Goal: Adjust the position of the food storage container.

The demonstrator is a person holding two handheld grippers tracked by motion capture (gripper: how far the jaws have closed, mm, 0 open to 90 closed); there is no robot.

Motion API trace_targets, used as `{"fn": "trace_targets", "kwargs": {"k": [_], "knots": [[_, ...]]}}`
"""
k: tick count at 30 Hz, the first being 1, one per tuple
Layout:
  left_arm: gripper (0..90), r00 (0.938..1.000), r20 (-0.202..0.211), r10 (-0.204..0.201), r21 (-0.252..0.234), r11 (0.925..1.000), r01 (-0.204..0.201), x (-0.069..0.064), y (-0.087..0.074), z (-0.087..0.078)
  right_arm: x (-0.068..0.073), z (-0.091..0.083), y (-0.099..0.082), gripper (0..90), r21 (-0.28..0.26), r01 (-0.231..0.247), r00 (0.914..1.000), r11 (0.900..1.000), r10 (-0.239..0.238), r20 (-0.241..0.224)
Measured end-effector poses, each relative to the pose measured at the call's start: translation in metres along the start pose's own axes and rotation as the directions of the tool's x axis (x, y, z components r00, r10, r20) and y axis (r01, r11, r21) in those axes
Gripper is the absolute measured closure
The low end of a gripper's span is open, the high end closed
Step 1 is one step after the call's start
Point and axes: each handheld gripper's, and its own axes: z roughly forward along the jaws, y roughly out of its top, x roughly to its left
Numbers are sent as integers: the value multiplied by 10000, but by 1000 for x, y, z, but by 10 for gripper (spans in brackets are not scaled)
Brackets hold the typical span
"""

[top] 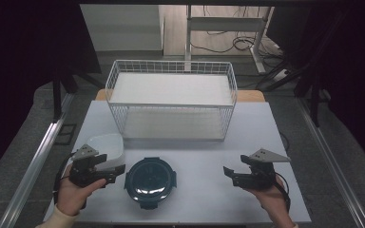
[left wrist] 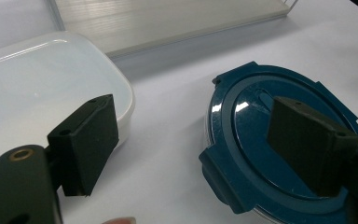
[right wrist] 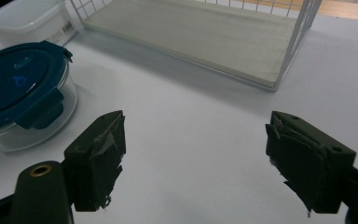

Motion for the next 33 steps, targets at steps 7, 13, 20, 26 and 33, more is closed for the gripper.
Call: {"fn": "trace_targets", "kwargs": {"k": [7, 13, 20, 26, 33], "knots": [[157, 9999, 14, 111, -154, 9998, -111, 1, 0, -8, 2, 0, 2, 197, 78, -5, 10000, 10000, 6, -32], [159, 9998, -30, 181, -49, 9998, -181, 2, -5, -13, 4, 0, 6, 207, 150, 264, 9996, 9995, -263, -58], [161, 9998, 28, 188, 14, 9998, -188, -3, -4, -13, 6, 1, 5, 212, 211, 301, 9995, 9993, -300, -49], [157, 9998, 67, 195, 162, 9997, -196, -9, -2, -15, 5, -6, 5, 225, 81, 228, 9997, 9997, -228, -24], [243, 9989, 296, 376, 222, 9990, -383, -12, -1, -14, 5, -13, 2, 227, -54, -3, 9998, 10000, 4, 204]]}}
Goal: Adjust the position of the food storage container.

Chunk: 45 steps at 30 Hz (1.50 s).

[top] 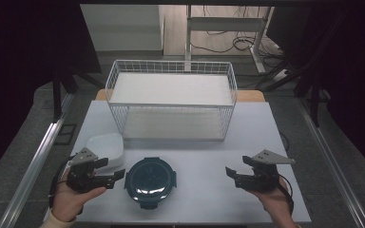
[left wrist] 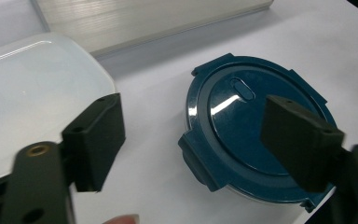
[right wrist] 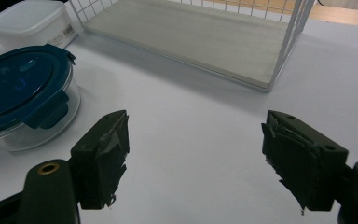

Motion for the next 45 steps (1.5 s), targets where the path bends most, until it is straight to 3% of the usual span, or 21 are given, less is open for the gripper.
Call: {"fn": "trace_targets", "kwargs": {"k": [8, 12, 16, 22, 25, 28, 33, 35, 40, 45], "knots": [[429, 9998, -189, -33, 365, 9993, 40, 5, -3, -7, -1, 3, -4, 228, 198, -32, 10000, 9998, 31, 66], [554, 9998, -90, -188, 667, 9976, 193, 8, -7, -6, -1, 1, -3, 227, 180, -27, 9999, 9998, 25, 123], [680, 10000, -54, -74, 1124, 9936, 80, 7, -13, 2, -1, 1, -4, 228, 232, -27, 9998, 9997, 22, 197], [848, 9994, 312, -129, 2049, 9788, 62, 10, -25, 18, -4, 4, -7, 226, 406, -3, 9997, 9992, -7, 246], [869, 9990, 354, -256, 2295, 9732, 168, 12, -29, 26, -6, 6, -8, 226, 476, -48, 9996, 9989, 34, 282], [884, 9989, 343, -335, 2333, 9721, 246, 14, -31, 31, -7, 8, -10, 226, 536, -59, 9995, 9985, 42, 305], [900, 9967, 576, -575, 2238, 9737, 432, 12, -33, 44, -5, 7, -9, 226, 463, -39, 9996, 9989, 27, 276], [900, 9972, 434, -606, 2220, 9738, 495, 12, -32, 48, -4, 8, -9, 226, 463, 24, 9997, 9989, -36, 249], [900, 9963, 413, -753, 1979, 9780, 657, 12, -32, 47, -6, 9, -10, 226, 524, -5, 9995, 9986, -11, 310], [900, 9964, 384, -757, 1996, 9776, 666, 11, -32, 47, -6, 11, -11, 226, 627, 28, 9995, 9980, -48, 316]]}}
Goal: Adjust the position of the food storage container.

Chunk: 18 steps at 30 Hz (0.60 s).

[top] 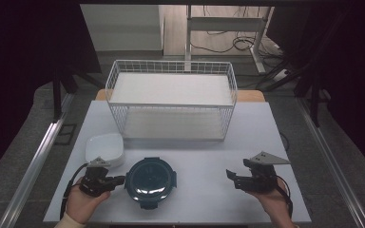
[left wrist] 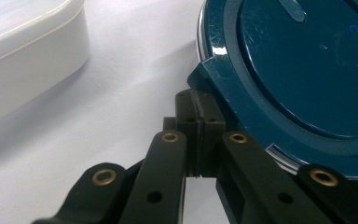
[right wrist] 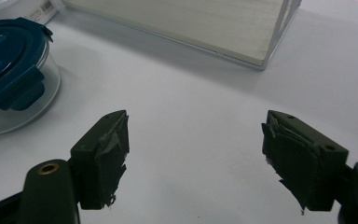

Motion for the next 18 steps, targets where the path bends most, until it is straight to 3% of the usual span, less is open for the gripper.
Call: {"fn": "trace_targets", "kwargs": {"k": [7, 18], "knots": [[900, 9999, -111, -55, -84, 10000, 54, -3, -1, 0, 3, 1, 1, 225, 8, 92, 9999, 10000, -92, -49], [900, 10000, 52, -65, -237, 9997, 66, -9, 2, 3, 2, 2, 0, 222, 23, 47, 10000, 10000, -47, -17]]}}
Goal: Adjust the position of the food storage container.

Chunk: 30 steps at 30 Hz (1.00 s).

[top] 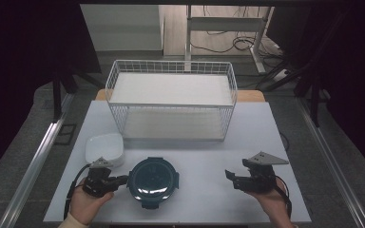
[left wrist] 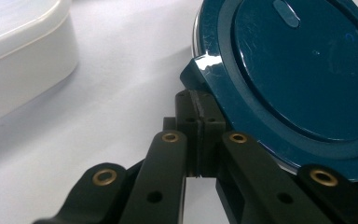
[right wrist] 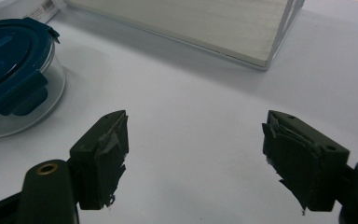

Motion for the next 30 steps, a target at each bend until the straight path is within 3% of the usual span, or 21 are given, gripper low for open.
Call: {"fn": "trace_targets", "kwargs": {"k": [30], "knots": [[900, 9976, 530, 441, 191, 9988, -452, -29, 13, 21, 0, -4, 5, 221, -222, -13, 10000, 9998, 13, 4]]}}
